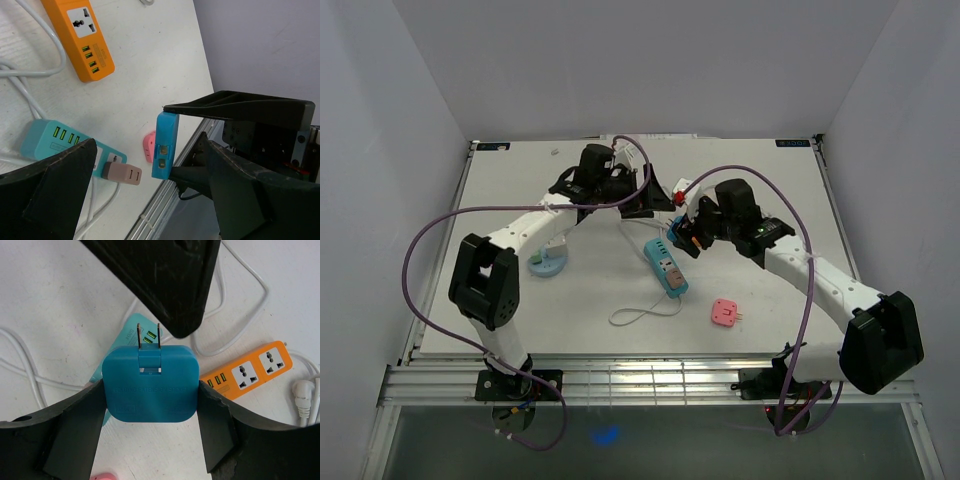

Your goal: Insert the plug

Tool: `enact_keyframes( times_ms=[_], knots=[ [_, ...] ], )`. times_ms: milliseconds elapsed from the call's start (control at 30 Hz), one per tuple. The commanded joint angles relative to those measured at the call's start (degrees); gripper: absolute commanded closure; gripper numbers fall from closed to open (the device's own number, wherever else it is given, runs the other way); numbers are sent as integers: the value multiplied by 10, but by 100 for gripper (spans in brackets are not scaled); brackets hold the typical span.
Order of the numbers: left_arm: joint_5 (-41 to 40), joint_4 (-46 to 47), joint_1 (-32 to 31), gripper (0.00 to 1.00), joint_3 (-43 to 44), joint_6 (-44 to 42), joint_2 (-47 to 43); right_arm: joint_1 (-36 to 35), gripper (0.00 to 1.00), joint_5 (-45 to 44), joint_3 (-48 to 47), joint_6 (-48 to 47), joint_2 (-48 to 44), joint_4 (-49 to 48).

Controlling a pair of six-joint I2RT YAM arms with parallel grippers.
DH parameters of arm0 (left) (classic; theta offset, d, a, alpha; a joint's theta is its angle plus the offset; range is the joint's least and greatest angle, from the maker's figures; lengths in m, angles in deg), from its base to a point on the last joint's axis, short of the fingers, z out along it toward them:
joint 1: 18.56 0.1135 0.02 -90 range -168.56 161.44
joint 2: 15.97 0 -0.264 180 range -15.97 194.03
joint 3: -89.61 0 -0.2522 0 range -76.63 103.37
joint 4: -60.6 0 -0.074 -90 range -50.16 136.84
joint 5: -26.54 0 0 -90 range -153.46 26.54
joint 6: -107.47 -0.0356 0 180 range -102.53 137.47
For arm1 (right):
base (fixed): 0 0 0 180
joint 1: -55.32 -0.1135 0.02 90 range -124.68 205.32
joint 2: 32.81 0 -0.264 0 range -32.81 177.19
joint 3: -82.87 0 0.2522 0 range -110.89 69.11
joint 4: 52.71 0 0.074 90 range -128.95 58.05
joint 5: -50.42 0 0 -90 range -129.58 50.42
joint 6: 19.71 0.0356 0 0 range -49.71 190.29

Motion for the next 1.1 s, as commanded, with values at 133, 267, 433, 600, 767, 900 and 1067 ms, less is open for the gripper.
enact_keyframes(
  times_ms=[133,267,433,600,767,900,1067],
  knots=[
    [27,21,-21,3,23,17,7,-11,54,10,-19,12,-25,-46],
    [49,33,-25,17,19,29,12,-12,54,10,-17,14,-32,-55],
    [67,37,-25,40,12,32,16,-12,55,15,-14,13,-37,-61],
    [85,49,-25,53,5,41,16,-13,55,16,-13,12,-36,-62],
    [104,66,-25,82,-5,44,14,-13,56,17,-11,14,-33,-67],
    [114,78,-25,85,-12,53,12,-14,54,17,-12,14,-29,-68],
    [133,88,-23,85,-17,62,13,-13,54,18,-11,12,-33,-72]
  ],
)
